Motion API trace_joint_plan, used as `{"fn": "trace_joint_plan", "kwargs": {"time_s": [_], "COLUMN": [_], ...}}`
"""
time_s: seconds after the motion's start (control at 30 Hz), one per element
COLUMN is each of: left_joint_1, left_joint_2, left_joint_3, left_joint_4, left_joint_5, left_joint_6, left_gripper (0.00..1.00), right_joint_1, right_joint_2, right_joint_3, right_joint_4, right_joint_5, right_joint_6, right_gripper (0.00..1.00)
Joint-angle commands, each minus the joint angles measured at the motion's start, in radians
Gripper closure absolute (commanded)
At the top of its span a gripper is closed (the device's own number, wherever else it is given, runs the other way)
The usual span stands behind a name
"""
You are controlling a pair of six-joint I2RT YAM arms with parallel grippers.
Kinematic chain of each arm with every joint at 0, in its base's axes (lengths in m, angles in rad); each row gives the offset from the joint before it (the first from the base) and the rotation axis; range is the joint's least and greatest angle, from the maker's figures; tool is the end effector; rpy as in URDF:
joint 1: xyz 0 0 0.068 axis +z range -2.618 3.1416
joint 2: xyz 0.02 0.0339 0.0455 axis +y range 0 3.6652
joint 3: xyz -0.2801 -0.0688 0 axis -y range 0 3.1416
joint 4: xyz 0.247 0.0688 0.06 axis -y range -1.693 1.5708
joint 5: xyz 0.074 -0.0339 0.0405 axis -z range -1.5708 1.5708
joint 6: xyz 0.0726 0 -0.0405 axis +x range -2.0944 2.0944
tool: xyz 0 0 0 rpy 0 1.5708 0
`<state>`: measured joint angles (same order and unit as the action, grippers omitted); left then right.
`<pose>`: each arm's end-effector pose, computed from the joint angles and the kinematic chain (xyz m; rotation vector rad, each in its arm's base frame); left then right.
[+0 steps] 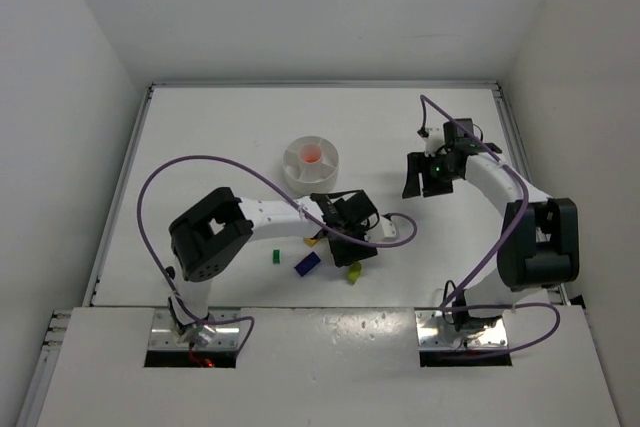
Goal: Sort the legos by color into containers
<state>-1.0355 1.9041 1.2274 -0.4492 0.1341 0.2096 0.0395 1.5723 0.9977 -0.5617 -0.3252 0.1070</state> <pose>0.1980 -0.3530 0.1385 1.6416 2.2153 -0.4198 0.3193 0.0358 0.1802 -0.0066 2.6946 0.4841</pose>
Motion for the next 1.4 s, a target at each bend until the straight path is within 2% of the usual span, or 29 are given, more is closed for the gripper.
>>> {"fn": "trace_joint_plan", "kwargs": {"time_s": [0.0,0.17,0.2,0.3,0.43,0.53,0.6,0.73,0.87,1.37], "left_joint_1": [-0.017,-0.017,-0.017,-0.017,-0.017,-0.017,-0.017,-0.017,-0.017,-0.008], "left_joint_2": [0.015,0.045,0.058,0.068,0.078,0.078,0.069,0.059,0.059,0.041], "left_joint_3": [0.029,0.049,0.049,0.058,0.067,0.046,0.037,0.027,0.018,-0.035], "left_joint_4": [0.014,0.014,0.023,0.023,0.023,0.023,0.023,0.023,0.023,0.014], "left_joint_5": [0.016,0.016,0.025,0.025,0.035,0.035,0.035,0.025,-0.004,-0.073], "left_joint_6": [0.020,0.020,0.020,0.020,0.020,0.020,0.020,0.020,0.011,0.002], "left_gripper": [0.37,0.37,0.44,0.49,0.62,0.64,0.62,0.48,0.43,0.45], "right_joint_1": [-0.006,-0.006,-0.006,-0.006,-0.006,-0.015,-0.015,-0.015,-0.015,-0.015], "right_joint_2": [0.009,0.009,0.009,0.009,0.009,0.018,0.018,0.028,0.028,0.037], "right_joint_3": [0.028,0.028,0.028,0.019,0.019,0.019,0.019,0.019,0.019,0.028], "right_joint_4": [0.014,0.014,0.014,0.014,0.014,0.014,0.014,0.014,0.014,0.014], "right_joint_5": [-0.028,-0.028,-0.028,-0.028,-0.028,-0.028,-0.028,-0.028,-0.037,-0.055], "right_joint_6": [0.003,0.003,0.003,0.003,-0.006,-0.006,-0.006,-0.006,-0.006,-0.006], "right_gripper": [0.38,0.38,0.38,0.38,0.38,0.38,0.38,0.38,0.38,0.38]}}
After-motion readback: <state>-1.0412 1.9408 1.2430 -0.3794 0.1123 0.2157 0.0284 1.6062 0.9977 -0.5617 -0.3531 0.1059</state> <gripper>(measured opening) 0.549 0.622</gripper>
